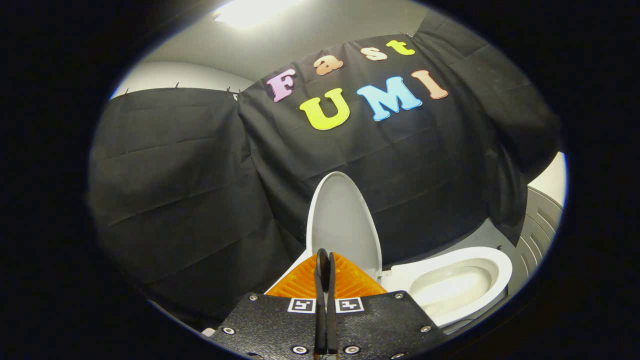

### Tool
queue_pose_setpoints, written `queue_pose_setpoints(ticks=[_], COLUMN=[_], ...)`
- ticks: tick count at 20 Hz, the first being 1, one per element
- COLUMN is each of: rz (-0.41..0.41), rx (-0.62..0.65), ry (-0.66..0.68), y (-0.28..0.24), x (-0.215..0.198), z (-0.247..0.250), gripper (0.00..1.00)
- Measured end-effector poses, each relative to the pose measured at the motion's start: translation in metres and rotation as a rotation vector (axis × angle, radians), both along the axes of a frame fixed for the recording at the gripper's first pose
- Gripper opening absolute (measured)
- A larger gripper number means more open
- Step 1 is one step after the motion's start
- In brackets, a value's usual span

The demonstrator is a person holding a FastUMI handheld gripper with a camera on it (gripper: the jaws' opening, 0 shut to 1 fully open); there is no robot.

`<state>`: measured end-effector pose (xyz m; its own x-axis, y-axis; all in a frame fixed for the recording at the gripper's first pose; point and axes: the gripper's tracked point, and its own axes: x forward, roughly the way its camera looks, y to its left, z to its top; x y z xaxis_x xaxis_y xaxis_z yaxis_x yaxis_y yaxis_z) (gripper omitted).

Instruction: Open the toilet lid.

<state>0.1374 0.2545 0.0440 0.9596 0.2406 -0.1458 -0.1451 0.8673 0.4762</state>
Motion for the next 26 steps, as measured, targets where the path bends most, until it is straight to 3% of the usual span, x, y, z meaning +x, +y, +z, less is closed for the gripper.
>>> queue_pose_setpoints(ticks=[15, 20, 26], rz=[0.110, 0.190, 0.226], rx=[-0.088, -0.080, -0.115], ry=[-0.003, 0.024, 0.020], y=[0.081, 0.111, 0.123], x=[0.018, 0.020, 0.025], z=[0.000, -0.005, -0.002], gripper=[0.00, 0.00, 0.00])
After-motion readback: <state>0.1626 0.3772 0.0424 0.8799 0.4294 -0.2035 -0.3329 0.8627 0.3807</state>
